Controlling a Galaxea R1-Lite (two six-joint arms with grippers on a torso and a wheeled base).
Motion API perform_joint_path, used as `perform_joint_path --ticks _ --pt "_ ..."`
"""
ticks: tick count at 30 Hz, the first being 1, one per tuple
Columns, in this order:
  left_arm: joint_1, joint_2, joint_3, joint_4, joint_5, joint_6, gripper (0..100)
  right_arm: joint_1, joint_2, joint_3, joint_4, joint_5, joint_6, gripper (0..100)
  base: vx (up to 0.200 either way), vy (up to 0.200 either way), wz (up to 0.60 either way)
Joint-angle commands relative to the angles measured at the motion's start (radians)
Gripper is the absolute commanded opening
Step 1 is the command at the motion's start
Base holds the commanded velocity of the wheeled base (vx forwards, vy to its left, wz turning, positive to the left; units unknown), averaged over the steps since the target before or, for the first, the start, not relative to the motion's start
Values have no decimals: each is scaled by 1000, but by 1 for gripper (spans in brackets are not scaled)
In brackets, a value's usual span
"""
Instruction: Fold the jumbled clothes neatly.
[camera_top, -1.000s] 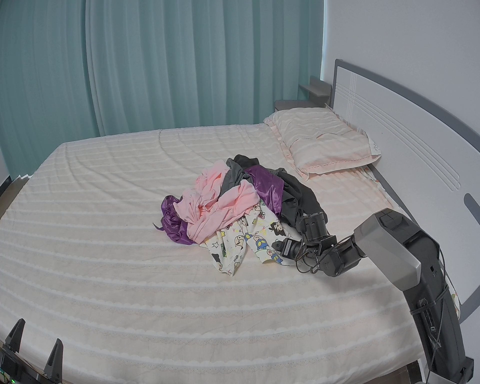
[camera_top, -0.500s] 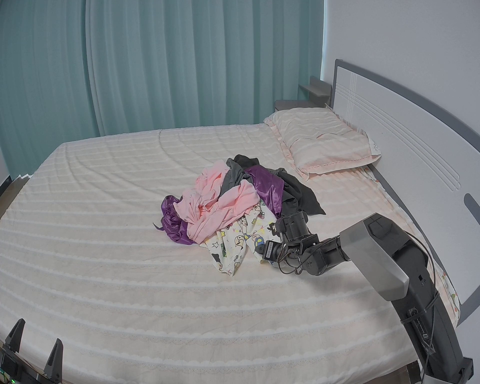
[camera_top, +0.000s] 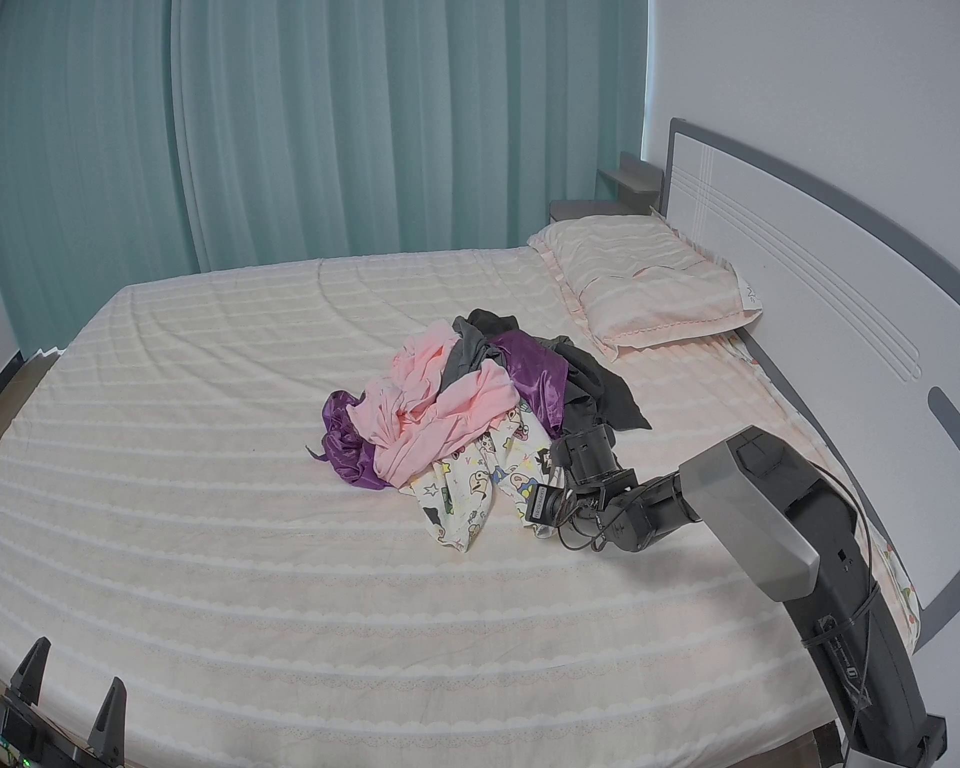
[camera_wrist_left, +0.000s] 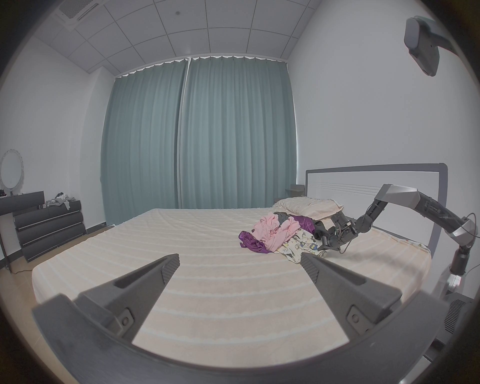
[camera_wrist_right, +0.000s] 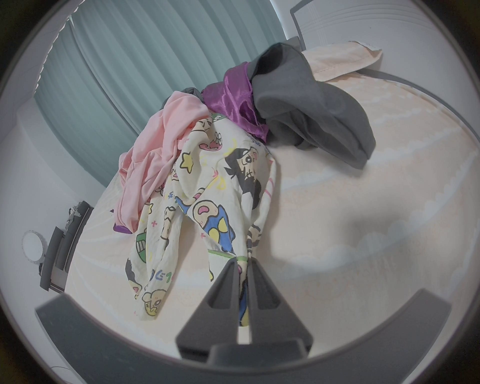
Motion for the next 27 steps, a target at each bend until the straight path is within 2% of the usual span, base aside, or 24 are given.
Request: perform_joint_path --ticks 1,2,3,5,7,8,9,10,13,20,27 --pt "0 -16 15 0 0 0 100 -8 -119 124 -10 24 47 0 0 0 0" --pt "0 -16 15 0 0 0 100 -8 -119 124 -10 24 47 0 0 0 0" --pt "0 -16 16 0 0 0 100 -8 -225 272 -39 93 76 0 0 0 0" --pt "0 -16 15 0 0 0 100 -8 -327 456 -116 139 77 0 0 0 0" --pt "0 -16 15 0 0 0 100 -8 -361 525 -154 147 77 0 0 0 0" --pt "0 -16 15 0 0 0 100 -3 -412 640 -230 155 79 0 0 0 0" --pt "0 -16 15 0 0 0 100 -3 -412 640 -230 155 79 0 0 0 0" --pt "0 -16 15 0 0 0 100 6 -485 802 -342 172 79 0 0 0 0" --pt "0 -16 15 0 0 0 100 37 -565 1005 -474 201 77 0 0 0 0" --pt "0 -16 15 0 0 0 100 133 -700 1339 -768 207 82 0 0 0 0" --pt "0 -16 15 0 0 0 100 216 -827 1536 -938 205 80 0 0 0 0"
